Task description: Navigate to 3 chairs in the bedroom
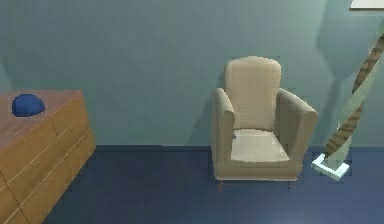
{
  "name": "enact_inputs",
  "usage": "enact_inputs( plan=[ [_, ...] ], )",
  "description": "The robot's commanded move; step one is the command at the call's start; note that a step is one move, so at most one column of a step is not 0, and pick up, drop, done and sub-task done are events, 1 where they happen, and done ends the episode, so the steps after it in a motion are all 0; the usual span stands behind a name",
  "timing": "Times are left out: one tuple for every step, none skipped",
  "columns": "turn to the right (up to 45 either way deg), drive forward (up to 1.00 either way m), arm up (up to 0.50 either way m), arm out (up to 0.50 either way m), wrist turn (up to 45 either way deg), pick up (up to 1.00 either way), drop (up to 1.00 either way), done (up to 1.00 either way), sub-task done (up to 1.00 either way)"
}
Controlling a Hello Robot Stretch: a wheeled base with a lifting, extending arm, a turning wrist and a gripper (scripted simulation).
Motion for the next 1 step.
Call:
enact_inputs(
  plan=[
    [0.0, 0.60, 0.00, 0.00, 0.0, 0.00, 0.00, 0.00, 0.00]
  ],
)
